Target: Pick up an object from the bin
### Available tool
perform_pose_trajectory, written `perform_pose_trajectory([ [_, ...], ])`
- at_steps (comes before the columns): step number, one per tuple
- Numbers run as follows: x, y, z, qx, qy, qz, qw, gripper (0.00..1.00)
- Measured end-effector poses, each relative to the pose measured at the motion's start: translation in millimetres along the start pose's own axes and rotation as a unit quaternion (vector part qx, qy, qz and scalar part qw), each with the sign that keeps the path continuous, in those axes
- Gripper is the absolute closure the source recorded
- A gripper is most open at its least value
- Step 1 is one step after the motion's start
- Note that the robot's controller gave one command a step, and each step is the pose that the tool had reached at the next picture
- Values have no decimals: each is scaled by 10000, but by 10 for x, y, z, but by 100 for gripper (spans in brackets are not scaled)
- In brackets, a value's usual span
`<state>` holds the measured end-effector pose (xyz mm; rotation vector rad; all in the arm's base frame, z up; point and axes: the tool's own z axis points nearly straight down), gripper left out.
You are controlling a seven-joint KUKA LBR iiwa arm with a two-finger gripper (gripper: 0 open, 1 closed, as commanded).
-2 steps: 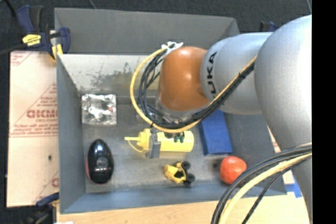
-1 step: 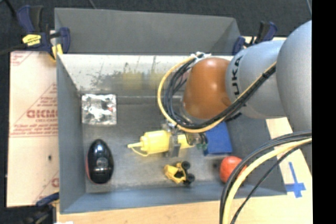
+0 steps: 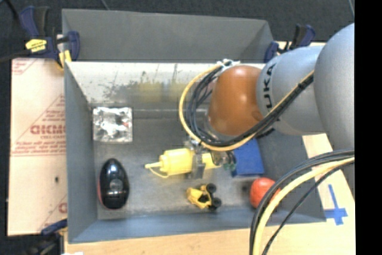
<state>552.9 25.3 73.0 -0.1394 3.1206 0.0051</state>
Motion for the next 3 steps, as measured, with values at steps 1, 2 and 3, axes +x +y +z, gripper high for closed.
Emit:
perform_pose_trajectory([
  [1, -97, -179, -802, 2, -14, 169, 9999, 100],
  [2, -97, -179, -802, 1, -14, 172, 9999, 100],
  [3, -96, -179, -807, 1, -15, 172, 9999, 100],
])
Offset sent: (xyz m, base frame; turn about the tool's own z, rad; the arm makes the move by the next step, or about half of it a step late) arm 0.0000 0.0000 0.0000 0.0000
